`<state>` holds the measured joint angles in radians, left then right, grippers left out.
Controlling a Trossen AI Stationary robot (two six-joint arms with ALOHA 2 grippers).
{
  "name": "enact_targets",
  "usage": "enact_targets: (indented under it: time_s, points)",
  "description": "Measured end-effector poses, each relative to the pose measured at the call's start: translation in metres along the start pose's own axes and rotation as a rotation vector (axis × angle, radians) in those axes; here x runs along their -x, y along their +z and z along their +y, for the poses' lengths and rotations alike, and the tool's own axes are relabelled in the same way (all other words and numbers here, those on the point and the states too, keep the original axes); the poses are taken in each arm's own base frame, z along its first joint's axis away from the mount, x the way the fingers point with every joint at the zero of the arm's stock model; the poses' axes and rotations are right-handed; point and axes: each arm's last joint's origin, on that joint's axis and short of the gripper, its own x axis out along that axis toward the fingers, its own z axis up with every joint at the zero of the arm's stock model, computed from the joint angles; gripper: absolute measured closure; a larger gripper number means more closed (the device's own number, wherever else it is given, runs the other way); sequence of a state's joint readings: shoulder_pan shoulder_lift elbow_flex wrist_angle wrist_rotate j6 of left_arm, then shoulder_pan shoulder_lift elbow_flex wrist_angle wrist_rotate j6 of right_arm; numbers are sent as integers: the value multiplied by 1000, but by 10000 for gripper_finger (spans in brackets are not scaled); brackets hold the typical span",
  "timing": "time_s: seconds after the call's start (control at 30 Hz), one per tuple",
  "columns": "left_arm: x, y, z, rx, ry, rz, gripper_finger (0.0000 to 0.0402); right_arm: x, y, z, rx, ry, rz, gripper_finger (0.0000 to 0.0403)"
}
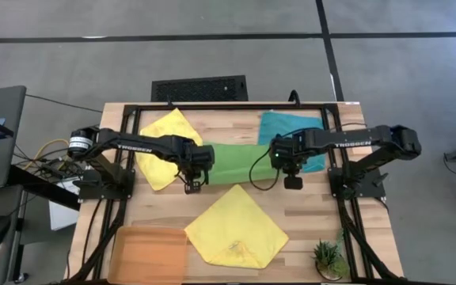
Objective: Fold microfiber towels
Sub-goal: Fold the green microfiber towel
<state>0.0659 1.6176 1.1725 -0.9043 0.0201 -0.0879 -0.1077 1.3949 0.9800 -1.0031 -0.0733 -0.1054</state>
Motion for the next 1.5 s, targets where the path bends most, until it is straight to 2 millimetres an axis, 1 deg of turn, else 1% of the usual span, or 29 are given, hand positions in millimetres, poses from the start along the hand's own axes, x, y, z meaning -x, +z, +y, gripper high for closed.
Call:
enact_targets:
  time_s: [0.27, 0.5, 0.63, 0.77, 1.0, 1.13, 1.23, 1.33, 1.5]
  points:
    - [-1, 3, 25, 99, 136, -20, 401, 2, 2, -20, -107, -91, -40, 395]
    - [1, 12, 41, 152, 160, -117, 401, 2, 0, -29, -163, -98, -40, 395]
    - [2, 14, 47, 150, 176, -140, 401, 3, -1, -34, -181, -102, -44, 394]
    - [2, 14, 51, 157, 230, -146, 401, 3, -1, -36, -189, -103, -44, 388]
    - [4, 20, 54, 169, 300, -213, 401, 3, 2, -36, -178, -109, -80, 364]
    - [4, 21, 57, 170, 314, -220, 399, 3, 2, -36, -178, -109, -81, 349]
    - [5, 21, 61, 192, 343, -221, 384, 3, 2, -36, -178, -110, -81, 333]
    - [5, 20, 66, 204, 359, -218, 355, 3, 2, -37, -180, -150, -75, 311]
    - [6, 19, 73, 228, 367, -216, 298, 4, 1, -39, -183, -205, -67, 257]
